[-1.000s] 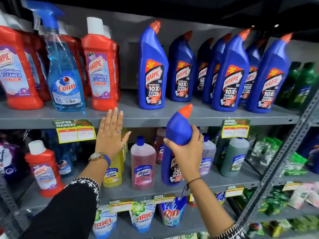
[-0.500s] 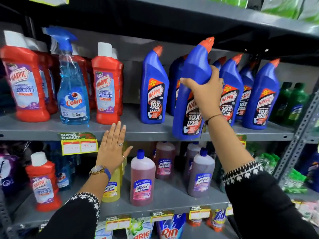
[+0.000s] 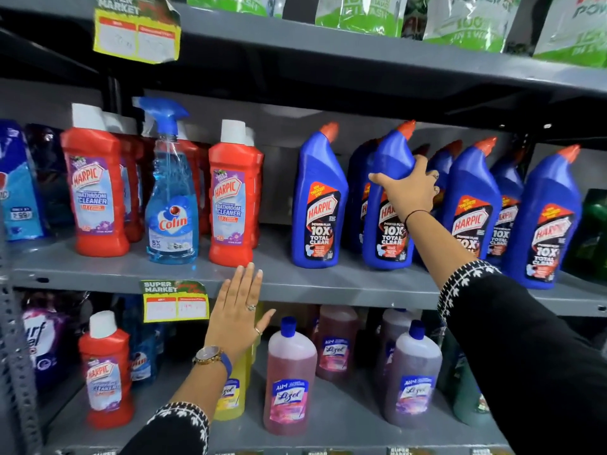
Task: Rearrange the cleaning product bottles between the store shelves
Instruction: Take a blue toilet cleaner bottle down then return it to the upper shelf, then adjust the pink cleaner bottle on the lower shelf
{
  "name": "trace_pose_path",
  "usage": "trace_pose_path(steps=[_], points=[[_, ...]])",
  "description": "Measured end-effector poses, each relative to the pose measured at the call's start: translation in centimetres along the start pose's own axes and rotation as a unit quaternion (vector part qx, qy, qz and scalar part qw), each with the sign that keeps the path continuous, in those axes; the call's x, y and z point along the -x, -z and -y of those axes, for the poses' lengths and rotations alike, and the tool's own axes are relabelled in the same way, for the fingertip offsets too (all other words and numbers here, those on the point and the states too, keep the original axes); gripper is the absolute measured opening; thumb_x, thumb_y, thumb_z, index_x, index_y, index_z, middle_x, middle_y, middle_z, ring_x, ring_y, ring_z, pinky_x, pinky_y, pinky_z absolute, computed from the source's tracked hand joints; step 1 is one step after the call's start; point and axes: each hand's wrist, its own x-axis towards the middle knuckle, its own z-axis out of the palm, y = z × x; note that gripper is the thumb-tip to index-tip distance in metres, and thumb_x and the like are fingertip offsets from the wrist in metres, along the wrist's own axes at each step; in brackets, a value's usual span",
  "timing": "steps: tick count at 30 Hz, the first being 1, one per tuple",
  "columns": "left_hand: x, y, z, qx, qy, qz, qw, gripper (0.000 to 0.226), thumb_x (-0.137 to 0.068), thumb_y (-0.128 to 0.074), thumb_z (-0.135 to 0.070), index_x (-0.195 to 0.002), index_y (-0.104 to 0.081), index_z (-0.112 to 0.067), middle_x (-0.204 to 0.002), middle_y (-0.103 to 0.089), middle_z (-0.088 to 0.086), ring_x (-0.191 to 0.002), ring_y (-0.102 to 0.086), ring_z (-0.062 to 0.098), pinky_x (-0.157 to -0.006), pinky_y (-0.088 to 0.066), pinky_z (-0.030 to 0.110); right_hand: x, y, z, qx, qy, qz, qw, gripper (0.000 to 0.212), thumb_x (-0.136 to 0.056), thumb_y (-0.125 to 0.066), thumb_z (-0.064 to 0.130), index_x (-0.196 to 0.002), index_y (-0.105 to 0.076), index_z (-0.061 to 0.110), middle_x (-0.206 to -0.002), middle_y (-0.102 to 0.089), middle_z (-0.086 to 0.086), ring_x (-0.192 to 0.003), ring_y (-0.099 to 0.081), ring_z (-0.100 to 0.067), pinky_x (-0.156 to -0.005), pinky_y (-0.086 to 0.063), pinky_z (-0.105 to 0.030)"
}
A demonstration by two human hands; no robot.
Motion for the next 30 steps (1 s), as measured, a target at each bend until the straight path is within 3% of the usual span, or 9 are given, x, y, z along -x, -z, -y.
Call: trace_pose_path(steps=[5, 11, 13, 15, 17, 21, 24, 27, 30], points=[[0.0, -0.4, 0.1, -0.003, -0.009, -0.023, 1.000, 0.070, -0.099, -0.013, -0.054, -0.151, 0.000, -0.010, -0.158, 0.004, 0.009, -0.145, -0.001, 0.024, -0.119, 0.000, 0.036, -0.2, -1.8, -1.0, 0.013, -0.012, 0.004, 1.000, 0.091, -0.061, -0.074, 0.060, -0.133, -0.034, 0.022, -0.140, -0.032, -0.016, -0.126, -0.032, -0.045, -0.079, -0.044, -0.050], [0.1, -0.8, 0.1, -0.016, -0.014, -0.047, 0.999, 0.071, -0.098, -0.016, -0.053, -0.151, 0.000, -0.010, -0.158, 0.004, 0.009, -0.145, -0.002, 0.025, -0.119, 0.000, 0.037, 0.0, -2.0, -1.6, 0.008, -0.003, -0.009, 1.000, 0.095, -0.063, -0.073, 0.060, -0.138, -0.029, 0.022, -0.141, -0.032, -0.014, -0.126, -0.032, -0.042, -0.086, -0.043, -0.051], [0.1, -0.8, 0.1, -0.016, -0.016, -0.052, 0.998, 0.071, -0.098, -0.018, -0.053, -0.151, 0.000, -0.010, -0.158, 0.004, 0.009, -0.145, -0.001, 0.025, -0.119, 0.001, 0.037, 0.8, -2.0, -1.8, -0.009, -0.003, -0.002, 1.000, 0.100, -0.064, -0.074, 0.059, -0.143, -0.023, 0.023, -0.146, -0.027, -0.014, -0.130, -0.027, -0.040, -0.095, -0.038, -0.052], [0.2, -0.8, 0.1, -0.015, -0.016, -0.052, 0.998, 0.072, -0.098, -0.019, -0.053, -0.151, 0.001, -0.010, -0.158, 0.005, 0.009, -0.145, -0.001, 0.024, -0.119, 0.001, 0.037, 2.2, -2.1, -1.5, -0.024, -0.016, -0.016, 0.999, 0.108, -0.066, -0.073, 0.059, -0.148, -0.013, 0.022, -0.154, -0.015, -0.015, -0.139, -0.018, -0.038, -0.109, -0.023, -0.058], [0.2, -0.8, 0.1, -0.018, -0.016, -0.053, 0.998, 0.072, -0.097, -0.020, -0.053, -0.152, 0.001, -0.010, -0.158, 0.005, 0.008, -0.145, -0.001, 0.024, -0.119, 0.001, 0.037, 4.9, -2.4, -0.9, -0.047, 0.021, -0.054, 0.997, 0.106, -0.070, -0.070, 0.057, -0.149, -0.011, 0.020, -0.157, -0.009, -0.014, -0.143, -0.011, -0.034, -0.113, -0.012, -0.058], [0.2, -0.8, 0.1, -0.014, -0.016, -0.048, 0.999, 0.071, -0.098, -0.016, -0.053, -0.151, 0.003, -0.010, -0.158, 0.008, 0.008, -0.145, 0.001, 0.024, -0.118, 0.002, 0.036, 14.2, -3.1, 0.0, -0.157, 0.132, -0.070, 0.976, 0.095, -0.074, -0.070, 0.050, -0.147, -0.020, 0.014, -0.155, -0.019, -0.007, -0.143, -0.012, -0.014, -0.117, -0.013, -0.041], [0.1, -0.7, 0.2, -0.002, -0.015, -0.047, 0.999, 0.068, -0.099, -0.015, -0.051, -0.151, 0.005, -0.012, -0.158, 0.010, 0.006, -0.145, 0.004, 0.022, -0.118, 0.004, 0.035, 21.8, -4.7, -1.6, -0.209, 0.108, -0.059, 0.970, 0.090, -0.071, -0.071, 0.049, -0.142, -0.027, 0.019, -0.148, -0.031, -0.005, -0.139, -0.026, -0.018, -0.114, -0.023, -0.041], [0.1, -0.7, 0.1, -0.007, -0.015, -0.047, 0.999, 0.075, -0.094, -0.029, -0.048, -0.151, 0.005, -0.012, -0.158, 0.011, 0.005, -0.145, 0.004, 0.022, -0.118, 0.003, 0.035, 27.8, -7.1, -4.6, -0.212, 0.035, -0.039, 0.976, 0.086, -0.066, -0.073, 0.047, -0.138, -0.030, 0.025, -0.138, -0.038, -0.003, -0.130, -0.036, -0.021, -0.108, -0.030, -0.041], [0.1, -0.7, 0.1, -0.014, -0.020, -0.046, 0.999, 0.081, -0.090, -0.037, -0.044, -0.151, 0.005, -0.011, -0.158, 0.011, 0.006, -0.145, 0.003, 0.023, -0.118, 0.002, 0.036, 30.5, -11.1, -8.5, -0.125, -0.065, 0.044, 0.989, 0.097, -0.060, -0.082, 0.045, -0.140, -0.031, 0.022, -0.144, -0.034, -0.007, -0.134, -0.032, -0.025, -0.109, -0.029, -0.051]])
